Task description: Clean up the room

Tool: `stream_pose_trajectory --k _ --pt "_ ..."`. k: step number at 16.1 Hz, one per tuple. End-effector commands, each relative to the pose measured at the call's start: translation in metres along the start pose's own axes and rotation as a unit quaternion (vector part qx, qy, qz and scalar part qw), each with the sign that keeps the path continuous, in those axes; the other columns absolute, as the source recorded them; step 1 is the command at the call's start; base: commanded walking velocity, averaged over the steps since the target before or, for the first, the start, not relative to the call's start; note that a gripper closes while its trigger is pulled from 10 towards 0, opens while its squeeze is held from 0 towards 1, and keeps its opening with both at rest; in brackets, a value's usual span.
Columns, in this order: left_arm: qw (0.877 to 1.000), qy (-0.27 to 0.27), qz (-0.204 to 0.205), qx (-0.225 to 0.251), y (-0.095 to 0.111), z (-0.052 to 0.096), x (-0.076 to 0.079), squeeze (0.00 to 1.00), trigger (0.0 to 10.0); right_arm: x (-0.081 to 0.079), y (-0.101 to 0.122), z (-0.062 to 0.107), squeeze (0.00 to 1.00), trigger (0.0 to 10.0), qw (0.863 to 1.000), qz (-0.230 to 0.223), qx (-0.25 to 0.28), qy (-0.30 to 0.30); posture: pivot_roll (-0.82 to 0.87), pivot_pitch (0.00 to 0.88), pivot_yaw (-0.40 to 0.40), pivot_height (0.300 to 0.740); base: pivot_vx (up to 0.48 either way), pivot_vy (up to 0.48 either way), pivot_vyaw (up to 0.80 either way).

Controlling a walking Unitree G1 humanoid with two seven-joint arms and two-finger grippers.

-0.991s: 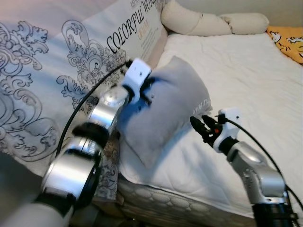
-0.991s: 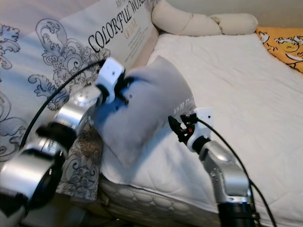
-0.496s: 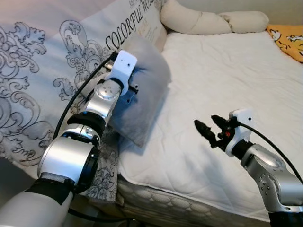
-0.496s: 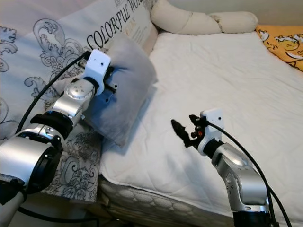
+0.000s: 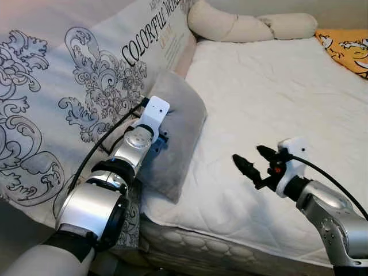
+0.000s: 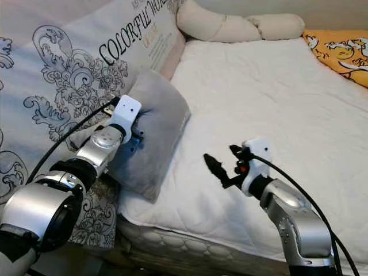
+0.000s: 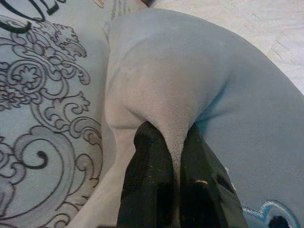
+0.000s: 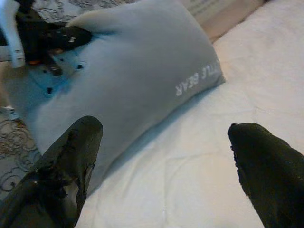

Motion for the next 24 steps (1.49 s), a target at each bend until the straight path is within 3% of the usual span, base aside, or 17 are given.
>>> stream_pose_trajectory --k 1,2,3,4,7,8,10,14,18,19,20,22,23,24 --pt "1.000 0.012 0.011 -0.008 -0.005 0.001 -0.012 0.00 10.0 -0.011 0.003 0.003 1.00 10.0 0.999 -0.003 0.004 0.035 -0.20 0.000 0.142 0.740 0.000 0.000 0.00" --pt "0.999 0.011 0.034 -0.013 -0.008 0.002 -0.016 0.00 10.0 -0.017 0.003 0.005 1.00 10.0 0.998 -0.004 0.008 0.059 -0.20 0.000 0.139 0.740 0.000 0.000 0.00" --pt "0.999 0.009 0.034 -0.013 -0.009 0.002 -0.018 0.07 10.0 -0.019 0.005 0.007 1.00 10.0 0.997 -0.001 0.014 0.072 -0.20 0.000 0.138 0.740 0.000 0.000 0.00" --pt "0.999 0.006 0.042 -0.010 -0.010 0.003 -0.019 1.00 10.0 -0.020 0.006 0.008 1.00 10.0 0.997 -0.002 0.020 0.080 -0.19 0.000 0.135 0.740 0.000 0.000 0.00" --pt "0.997 -0.016 0.076 0.023 -0.002 0.004 -0.023 1.00 10.0 -0.014 0.013 0.012 1.00 10.0 0.995 -0.009 0.046 0.089 -0.17 0.000 0.123 0.740 0.000 0.000 0.00" --pt "0.993 -0.037 0.093 0.067 0.016 0.004 -0.026 1.00 10.0 -0.012 0.017 0.014 1.00 10.0 0.994 -0.012 0.060 0.096 -0.15 0.000 0.117 0.740 0.000 0.000 0.00" --pt "0.988 -0.061 0.103 0.101 0.028 0.006 -0.027 1.00 10.0 -0.013 0.017 0.016 1.00 10.0 0.992 -0.013 0.064 0.105 -0.15 0.000 0.112 0.740 0.000 0.000 0.00" --pt "0.967 -0.105 0.151 0.176 0.051 0.014 -0.032 1.00 10.0 -0.015 0.020 0.022 1.00 10.0 0.990 -0.021 0.074 0.119 -0.12 0.000 0.100 0.740 0.000 0.000 0.00" --pt "0.959 -0.078 0.161 0.219 0.048 0.053 -0.041 1.00 10.0 -0.006 0.015 0.011 1.00 10.0 0.996 -0.051 0.068 0.015 -0.10 0.000 0.095 0.740 0.000 0.000 0.00" --pt "0.959 -0.056 0.175 0.215 0.039 0.077 -0.036 1.00 10.0 -0.006 0.018 0.008 1.00 10.0 0.995 -0.049 0.083 -0.024 -0.09 0.000 0.086 0.740 0.000 0.000 0.00" --pt "0.965 -0.029 0.191 0.180 0.020 0.096 -0.029 1.00 10.0 -0.003 0.022 0.003 1.00 10.0 0.992 -0.041 0.102 -0.054 -0.08 0.000 0.076 0.740 0.000 -0.352 0.00" --pt "0.970 -0.014 0.193 0.144 0.004 0.110 -0.022 1.00 10.0 0.001 0.032 0.000 1.00 10.0 0.986 -0.059 0.134 -0.082 -0.07 0.000 0.065 0.740 0.000 -0.450 0.00" --pt "0.971 0.008 0.201 0.126 -0.005 0.125 -0.024 1.00 10.0 -0.002 0.036 -0.003 1.00 10.0 0.985 -0.052 0.137 -0.094 -0.05 0.000 0.050 0.740 0.000 -0.480 0.00" --pt "0.971 0.018 0.206 0.119 -0.008 0.131 -0.026 1.00 10.0 -0.002 0.036 -0.004 1.00 10.0 0.984 -0.050 0.136 -0.102 -0.04 0.000 0.047 0.740 0.000 -0.480 0.00"
Point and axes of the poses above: a point about 5 cm out from each wrist's last joint towards the gripper, its own z axis pointing back from the gripper into the wrist, its own y axis along the axis of the wrist's last joint, x = y × z, the point moved 4 cm from there along -z, pointing out of the wrist towards the gripper, and after that the axes turned 1 degree about -z, right-handed, at the moved point
